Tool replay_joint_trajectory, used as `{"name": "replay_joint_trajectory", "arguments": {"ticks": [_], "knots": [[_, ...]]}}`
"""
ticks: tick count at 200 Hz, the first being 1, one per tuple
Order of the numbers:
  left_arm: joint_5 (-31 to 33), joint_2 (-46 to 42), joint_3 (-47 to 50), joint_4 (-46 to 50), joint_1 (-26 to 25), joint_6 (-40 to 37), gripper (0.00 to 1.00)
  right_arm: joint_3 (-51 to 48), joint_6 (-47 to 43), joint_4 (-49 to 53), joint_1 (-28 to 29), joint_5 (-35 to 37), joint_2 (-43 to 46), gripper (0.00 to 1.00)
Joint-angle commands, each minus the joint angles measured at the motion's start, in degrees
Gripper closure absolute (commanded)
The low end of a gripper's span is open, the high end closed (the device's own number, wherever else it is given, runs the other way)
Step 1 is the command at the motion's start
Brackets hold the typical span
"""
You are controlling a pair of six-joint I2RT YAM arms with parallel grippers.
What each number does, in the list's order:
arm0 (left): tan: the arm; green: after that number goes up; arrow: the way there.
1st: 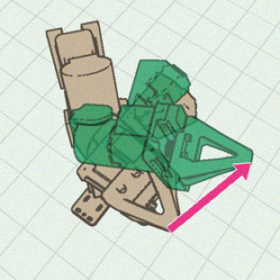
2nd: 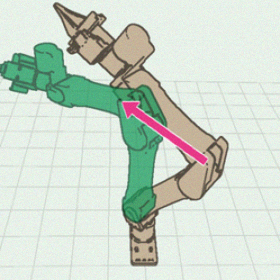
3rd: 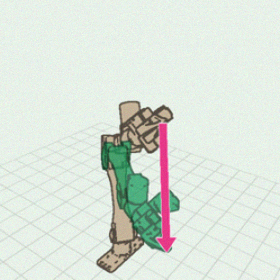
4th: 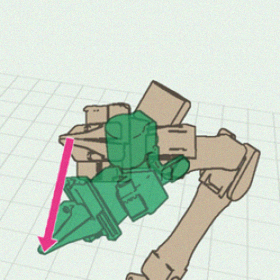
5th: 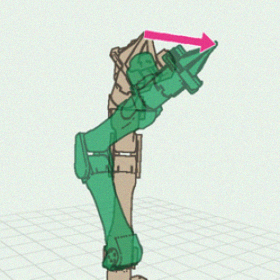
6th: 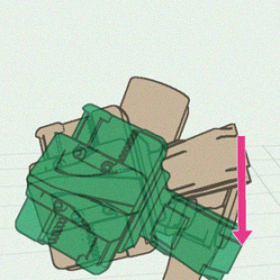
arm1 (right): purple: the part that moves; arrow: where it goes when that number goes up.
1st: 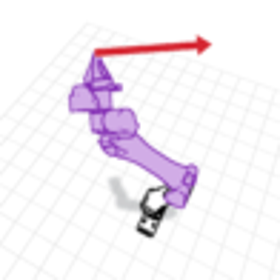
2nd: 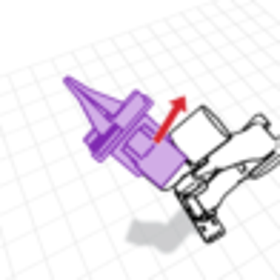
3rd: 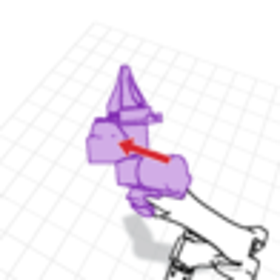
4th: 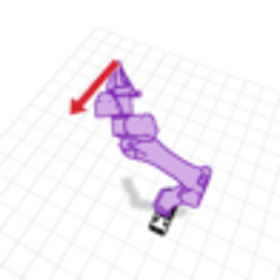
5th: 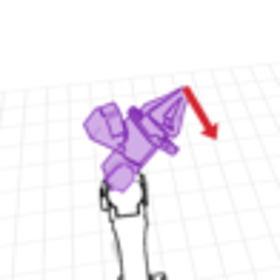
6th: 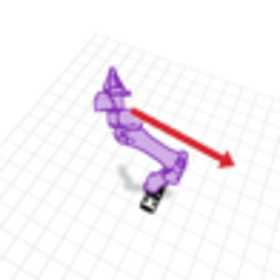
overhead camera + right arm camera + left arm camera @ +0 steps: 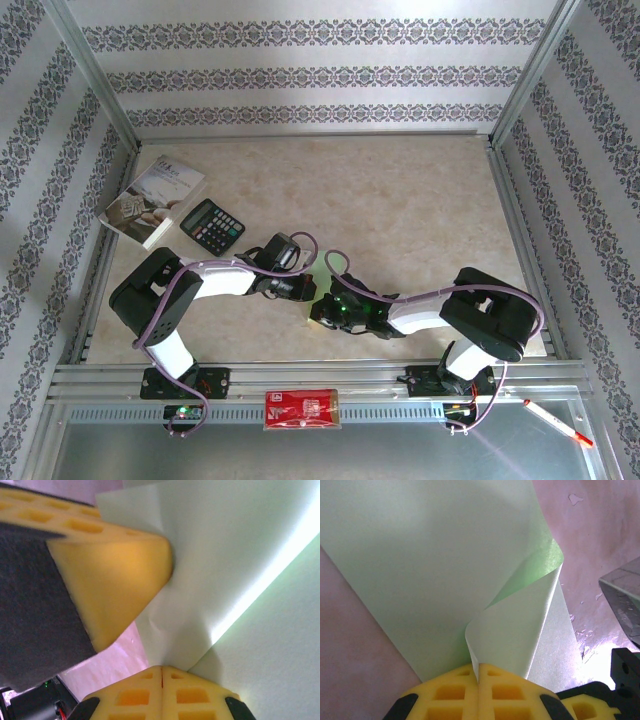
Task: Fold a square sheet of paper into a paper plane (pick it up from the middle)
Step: Fold the triangle a second time at the center of the table.
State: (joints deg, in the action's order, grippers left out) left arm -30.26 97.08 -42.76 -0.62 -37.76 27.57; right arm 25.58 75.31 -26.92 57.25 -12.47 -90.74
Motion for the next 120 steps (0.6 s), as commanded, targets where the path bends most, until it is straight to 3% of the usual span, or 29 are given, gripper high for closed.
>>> {"name": "replay_joint_trajectory", "arguments": {"ticks": [1,62,120], "knots": [[4.6,2.2,1.2,5.3,0.6,-1.5,1.0,0.9,0.0,2.6,1.3,-1.7,0.5,1.0],[4.6,2.1,1.1,5.7,0.6,-1.7,1.0,-0.9,-0.5,2.6,-0.3,4.0,6.7,1.0],[4.5,2.2,1.0,5.9,0.6,-2.0,1.0,2.2,-1.5,1.2,-0.7,3.5,2.6,1.0]]}}
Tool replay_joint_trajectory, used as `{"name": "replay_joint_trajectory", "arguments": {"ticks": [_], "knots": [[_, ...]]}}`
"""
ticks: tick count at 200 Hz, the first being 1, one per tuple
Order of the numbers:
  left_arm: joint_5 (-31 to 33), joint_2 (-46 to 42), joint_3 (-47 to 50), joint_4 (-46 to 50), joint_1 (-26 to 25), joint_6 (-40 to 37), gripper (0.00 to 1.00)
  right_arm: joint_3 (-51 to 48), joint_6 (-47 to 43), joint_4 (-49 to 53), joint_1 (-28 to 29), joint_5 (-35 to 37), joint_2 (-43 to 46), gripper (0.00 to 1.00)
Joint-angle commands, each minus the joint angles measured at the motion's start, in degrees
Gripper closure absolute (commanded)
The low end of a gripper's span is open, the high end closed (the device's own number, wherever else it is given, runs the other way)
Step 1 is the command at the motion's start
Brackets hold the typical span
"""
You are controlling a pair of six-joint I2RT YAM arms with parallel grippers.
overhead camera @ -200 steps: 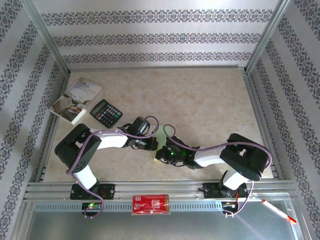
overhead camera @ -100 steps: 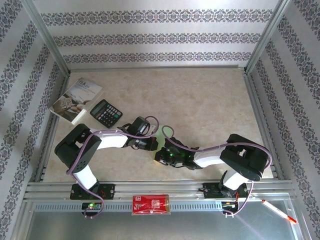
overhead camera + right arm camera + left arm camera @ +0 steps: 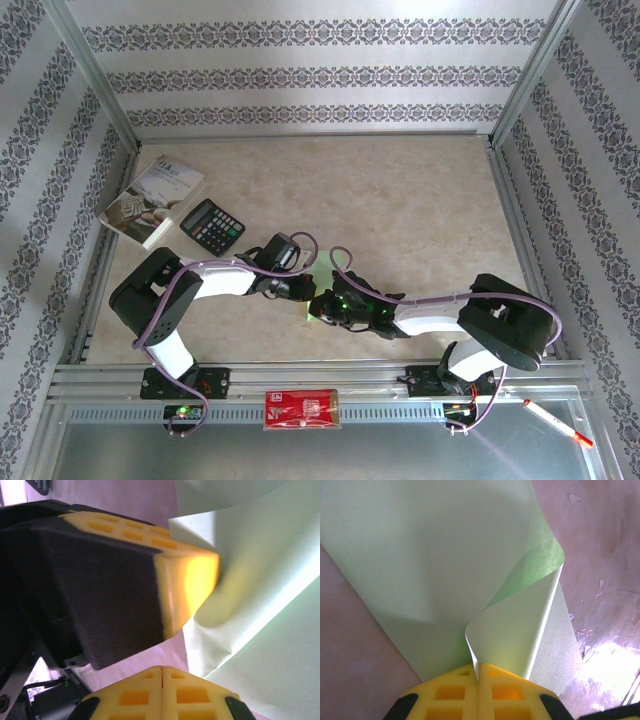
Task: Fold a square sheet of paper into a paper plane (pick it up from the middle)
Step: Fold the triangle a second time at the center of the table.
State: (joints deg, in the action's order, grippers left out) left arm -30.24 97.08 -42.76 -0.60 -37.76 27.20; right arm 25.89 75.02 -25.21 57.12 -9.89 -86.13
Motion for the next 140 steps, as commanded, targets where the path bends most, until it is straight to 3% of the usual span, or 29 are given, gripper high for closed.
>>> {"name": "replay_joint_trajectory", "arguments": {"ticks": [1,140], "knots": [[4.5,2.2,1.0,5.9,0.6,-1.6,1.0,2.0,-1.3,-0.5,-0.7,0.9,-2.1,1.0],[4.7,2.2,1.1,6.1,0.6,-1.8,1.0,2.4,1.3,-0.9,0.4,-2.2,-7.7,1.0]]}}
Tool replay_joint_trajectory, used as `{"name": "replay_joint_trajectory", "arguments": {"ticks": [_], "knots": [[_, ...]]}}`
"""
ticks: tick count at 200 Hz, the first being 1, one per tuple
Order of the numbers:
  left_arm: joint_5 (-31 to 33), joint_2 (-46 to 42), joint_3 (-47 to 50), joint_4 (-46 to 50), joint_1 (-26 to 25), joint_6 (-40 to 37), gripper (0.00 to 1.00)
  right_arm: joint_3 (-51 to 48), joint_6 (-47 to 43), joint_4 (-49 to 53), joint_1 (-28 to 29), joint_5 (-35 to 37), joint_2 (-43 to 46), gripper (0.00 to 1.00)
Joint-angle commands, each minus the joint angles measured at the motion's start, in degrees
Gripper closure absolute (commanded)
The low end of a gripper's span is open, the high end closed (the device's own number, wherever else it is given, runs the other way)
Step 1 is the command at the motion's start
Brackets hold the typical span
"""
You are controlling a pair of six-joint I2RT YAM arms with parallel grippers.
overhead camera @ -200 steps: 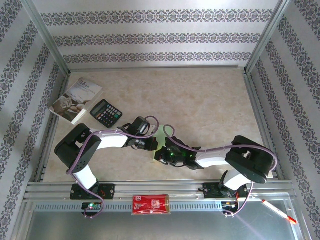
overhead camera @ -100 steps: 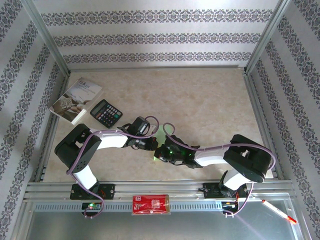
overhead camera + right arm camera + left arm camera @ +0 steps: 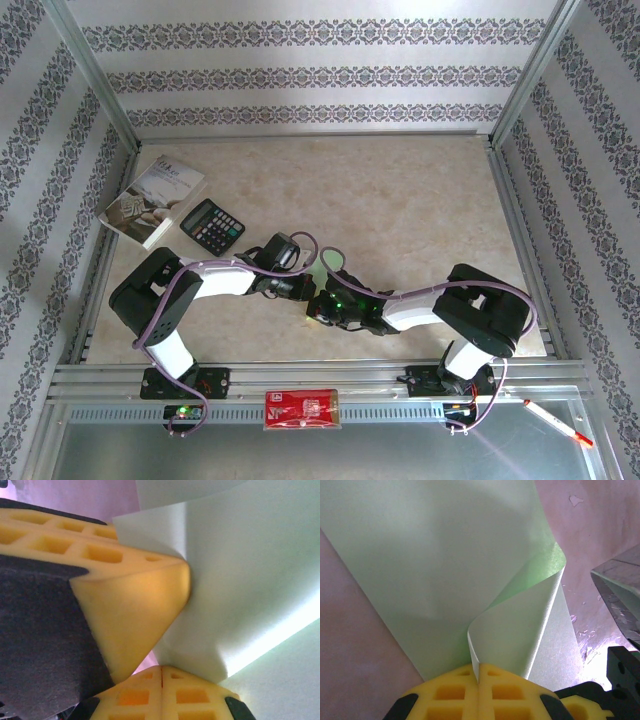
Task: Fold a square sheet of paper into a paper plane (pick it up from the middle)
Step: Fold the triangle a second time at the center of the table.
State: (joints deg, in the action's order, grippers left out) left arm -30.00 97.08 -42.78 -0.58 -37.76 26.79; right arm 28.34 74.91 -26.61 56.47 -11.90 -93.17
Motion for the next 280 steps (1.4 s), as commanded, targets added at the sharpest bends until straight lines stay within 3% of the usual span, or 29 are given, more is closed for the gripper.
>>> {"name": "replay_joint_trajectory", "arguments": {"ticks": [1,212,280], "knots": [[4.4,2.2,1.1,6.1,0.6,-1.4,1.0,-0.1,1.5,0.6,1.1,-0.2,-0.6,1.0],[4.9,2.3,0.8,6.6,0.6,-1.7,1.0,-1.2,1.8,1.0,3.3,-1.1,2.6,1.0],[4.8,2.5,0.6,6.6,0.6,-1.7,1.0,-4.0,-3.6,5.8,-5.1,-0.3,12.7,1.0]]}}
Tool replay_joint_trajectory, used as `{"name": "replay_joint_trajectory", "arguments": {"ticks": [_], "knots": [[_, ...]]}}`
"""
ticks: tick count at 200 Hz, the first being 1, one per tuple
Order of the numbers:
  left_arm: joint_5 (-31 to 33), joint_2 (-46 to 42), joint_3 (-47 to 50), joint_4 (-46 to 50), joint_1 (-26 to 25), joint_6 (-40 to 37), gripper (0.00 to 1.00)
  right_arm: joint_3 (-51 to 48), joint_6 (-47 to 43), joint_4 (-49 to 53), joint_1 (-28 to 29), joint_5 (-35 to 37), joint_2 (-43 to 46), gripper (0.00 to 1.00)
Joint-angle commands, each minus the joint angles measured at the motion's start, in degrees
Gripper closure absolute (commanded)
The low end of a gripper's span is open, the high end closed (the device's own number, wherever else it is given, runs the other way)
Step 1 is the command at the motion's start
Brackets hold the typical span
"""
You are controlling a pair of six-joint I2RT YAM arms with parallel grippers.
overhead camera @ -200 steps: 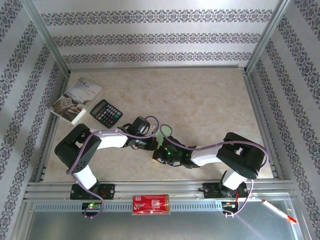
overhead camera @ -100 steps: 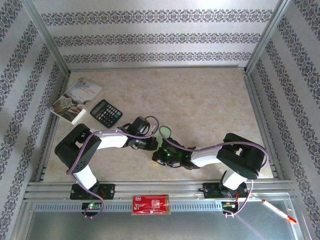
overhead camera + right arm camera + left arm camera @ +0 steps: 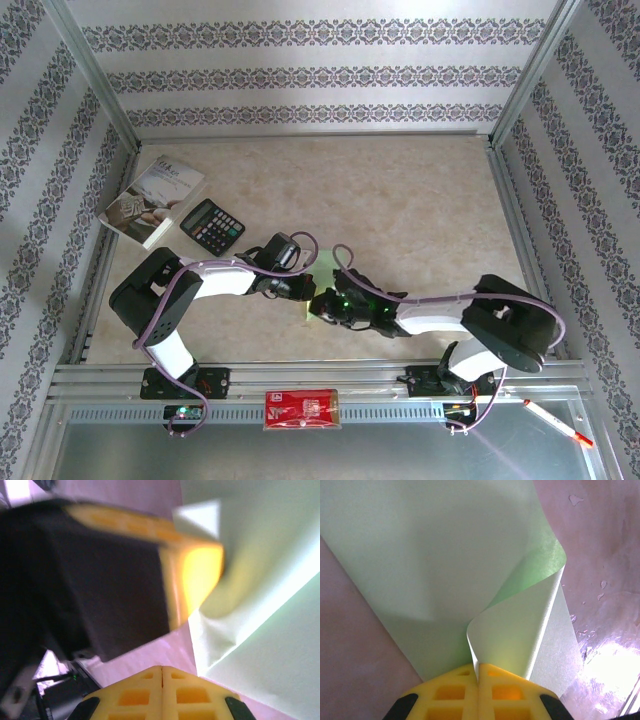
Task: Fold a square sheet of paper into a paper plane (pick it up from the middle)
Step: Fold the triangle a second time at the center of the table.
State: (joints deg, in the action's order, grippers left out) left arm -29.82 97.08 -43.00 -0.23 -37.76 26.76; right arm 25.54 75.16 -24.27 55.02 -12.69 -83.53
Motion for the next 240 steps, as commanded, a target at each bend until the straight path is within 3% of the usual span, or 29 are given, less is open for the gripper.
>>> {"name": "replay_joint_trajectory", "arguments": {"ticks": [1,56,140,240], "knots": [[4.6,2.6,0.8,6.3,0.6,-1.7,1.0,-1.2,-3.9,3.6,-3.9,0.4,3.2,1.0],[4.5,2.7,0.8,6.3,0.6,-1.5,1.0,3.0,-11.0,8.1,-11.8,-2.8,2.6,1.0],[4.6,2.7,0.8,6.6,0.6,-1.8,1.0,7.3,-12.1,7.2,-11.6,-5.8,-5.7,1.0],[4.7,2.7,0.6,6.8,0.6,-2.0,1.0,5.5,-13.6,7.3,-14.7,-7.0,-8.8,1.0]]}}
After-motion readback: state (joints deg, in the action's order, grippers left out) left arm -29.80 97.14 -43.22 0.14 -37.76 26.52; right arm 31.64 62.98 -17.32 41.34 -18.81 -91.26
